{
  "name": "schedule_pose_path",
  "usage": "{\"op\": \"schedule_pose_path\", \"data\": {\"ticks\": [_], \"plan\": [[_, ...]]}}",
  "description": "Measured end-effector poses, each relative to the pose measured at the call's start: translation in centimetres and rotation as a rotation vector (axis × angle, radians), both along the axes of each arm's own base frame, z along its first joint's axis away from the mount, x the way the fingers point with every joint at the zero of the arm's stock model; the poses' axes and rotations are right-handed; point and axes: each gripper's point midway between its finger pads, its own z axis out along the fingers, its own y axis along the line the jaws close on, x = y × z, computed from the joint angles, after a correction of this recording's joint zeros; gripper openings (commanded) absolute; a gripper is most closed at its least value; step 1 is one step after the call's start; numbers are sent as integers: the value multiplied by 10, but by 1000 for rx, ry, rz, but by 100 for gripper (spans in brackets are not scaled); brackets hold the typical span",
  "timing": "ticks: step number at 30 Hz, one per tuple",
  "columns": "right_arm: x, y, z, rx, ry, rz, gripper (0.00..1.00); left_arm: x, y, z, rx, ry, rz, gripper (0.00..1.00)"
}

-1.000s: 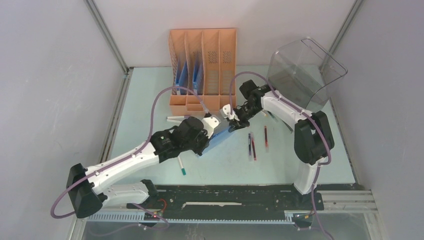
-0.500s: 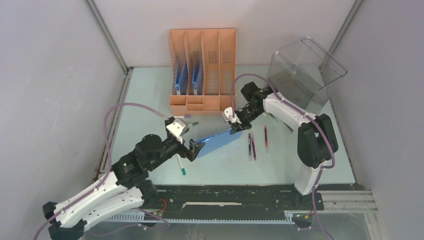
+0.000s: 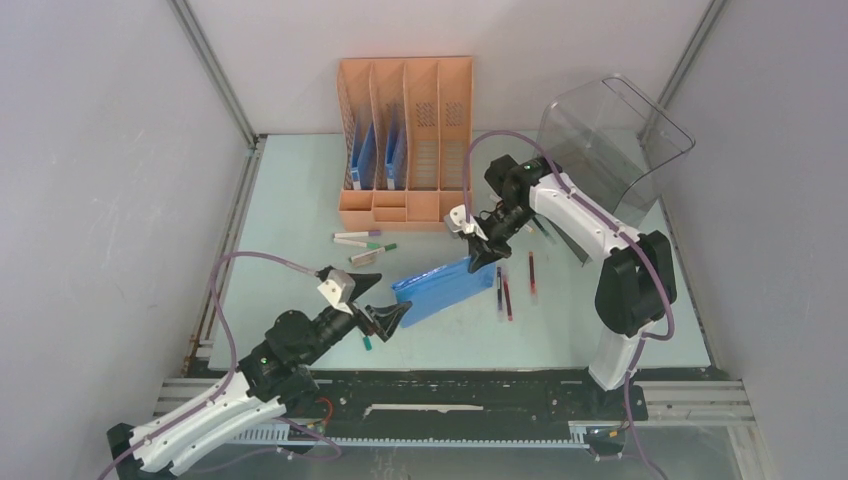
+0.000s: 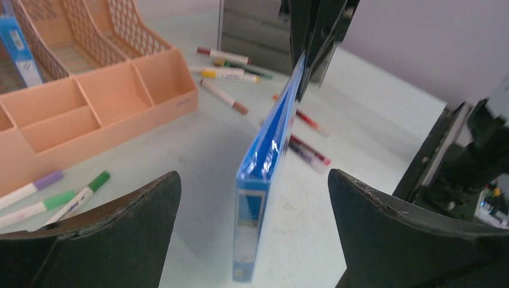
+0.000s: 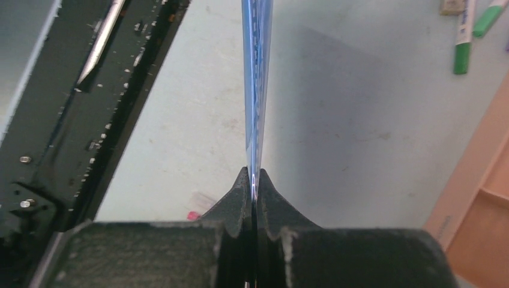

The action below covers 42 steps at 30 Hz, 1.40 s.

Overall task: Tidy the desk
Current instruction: Pick up the folder from the corner of the board.

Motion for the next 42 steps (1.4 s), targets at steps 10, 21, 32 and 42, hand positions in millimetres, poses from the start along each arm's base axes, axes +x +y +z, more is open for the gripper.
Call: {"op": "schedule_pose_path", "data": {"ticks": [10, 21, 32, 42], "plan": [[-16, -17, 7, -52, 120, -63, 0, -7, -11, 23, -206, -57, -73, 99], [-39, -29, 44, -14, 126, -87, 0, -13, -36, 10, -213, 20, -248, 93], [-52, -32, 53, -3, 152, -86, 0, -24, -73, 6, -109, 73, -458, 21], [-53, -38, 50, -16, 202, -137, 42, -26, -85, 7, -67, 62, -540, 0]]}}
